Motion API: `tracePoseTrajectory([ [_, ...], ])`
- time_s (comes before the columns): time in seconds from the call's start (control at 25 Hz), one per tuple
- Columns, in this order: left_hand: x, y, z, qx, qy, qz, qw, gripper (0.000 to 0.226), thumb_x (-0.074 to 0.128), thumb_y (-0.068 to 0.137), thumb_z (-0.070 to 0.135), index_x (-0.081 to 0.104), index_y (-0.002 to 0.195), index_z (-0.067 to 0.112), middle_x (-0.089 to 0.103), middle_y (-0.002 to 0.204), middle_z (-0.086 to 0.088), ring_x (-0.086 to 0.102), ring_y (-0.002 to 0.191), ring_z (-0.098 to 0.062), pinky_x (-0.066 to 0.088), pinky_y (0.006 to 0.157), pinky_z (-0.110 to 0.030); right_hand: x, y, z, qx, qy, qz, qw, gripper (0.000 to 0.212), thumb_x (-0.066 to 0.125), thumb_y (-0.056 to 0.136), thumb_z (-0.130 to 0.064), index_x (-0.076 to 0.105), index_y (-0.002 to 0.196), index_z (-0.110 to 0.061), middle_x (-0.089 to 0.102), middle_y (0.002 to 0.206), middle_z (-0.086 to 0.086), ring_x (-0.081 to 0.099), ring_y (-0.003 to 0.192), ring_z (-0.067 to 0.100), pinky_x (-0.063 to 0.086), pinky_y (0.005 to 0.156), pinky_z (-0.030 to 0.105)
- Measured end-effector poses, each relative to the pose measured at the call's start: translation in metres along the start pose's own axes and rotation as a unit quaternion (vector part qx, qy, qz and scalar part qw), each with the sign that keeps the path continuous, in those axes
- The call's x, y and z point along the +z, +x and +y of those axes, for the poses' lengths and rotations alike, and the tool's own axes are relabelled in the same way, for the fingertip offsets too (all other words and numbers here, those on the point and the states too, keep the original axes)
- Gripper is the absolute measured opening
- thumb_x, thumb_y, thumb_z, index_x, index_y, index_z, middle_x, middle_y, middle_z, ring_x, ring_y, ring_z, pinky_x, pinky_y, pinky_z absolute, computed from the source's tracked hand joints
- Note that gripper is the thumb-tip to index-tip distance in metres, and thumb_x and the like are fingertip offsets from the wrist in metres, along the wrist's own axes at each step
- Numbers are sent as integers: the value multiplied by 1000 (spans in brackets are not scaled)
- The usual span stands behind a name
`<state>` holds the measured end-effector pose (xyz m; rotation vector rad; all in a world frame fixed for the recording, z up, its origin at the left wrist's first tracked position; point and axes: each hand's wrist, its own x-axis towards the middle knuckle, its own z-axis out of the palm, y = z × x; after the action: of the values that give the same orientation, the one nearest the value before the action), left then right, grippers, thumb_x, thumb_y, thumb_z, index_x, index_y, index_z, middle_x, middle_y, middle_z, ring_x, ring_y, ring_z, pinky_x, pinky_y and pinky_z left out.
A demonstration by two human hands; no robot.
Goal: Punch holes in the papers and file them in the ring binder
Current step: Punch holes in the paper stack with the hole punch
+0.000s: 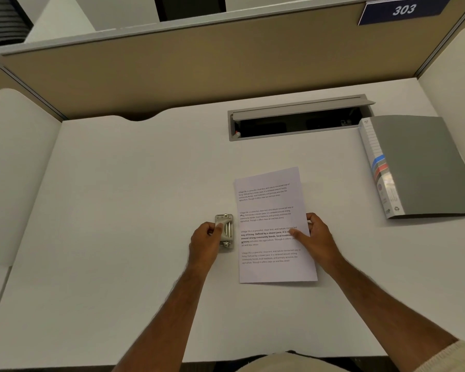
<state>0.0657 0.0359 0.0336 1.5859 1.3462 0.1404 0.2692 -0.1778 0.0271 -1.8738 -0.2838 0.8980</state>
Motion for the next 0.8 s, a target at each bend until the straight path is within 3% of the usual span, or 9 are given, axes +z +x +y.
tracePoseTrajectory([
  [0.24,-13,44,33,32,20,19,999,29,59,94,50,67,86,24,72,87,5,69,80,-18,56,72,-38,-2,13,-8,2,-11,1,1000,39,76,88,-25,53,119,-20,73,113,-1,74,88,10,58,63,19],
  [0.68,-24,136,105,63,31,62,996,26,57,95,48,65,88,25,71,89,5,69,88,-22,58,86,-47,-3,52,-22,10,-16,6,1000,37,77,87,-27,54,116,-23,74,111,-3,75,82,6,59,63,20],
  [0.8,-27,164,123,69,38,71,994,26,56,94,49,65,87,25,70,89,6,69,90,-24,57,89,-48,0,64,-27,7,-16,1,1000,37,77,87,-29,54,115,-23,74,110,-5,75,85,7,62,69,26],
])
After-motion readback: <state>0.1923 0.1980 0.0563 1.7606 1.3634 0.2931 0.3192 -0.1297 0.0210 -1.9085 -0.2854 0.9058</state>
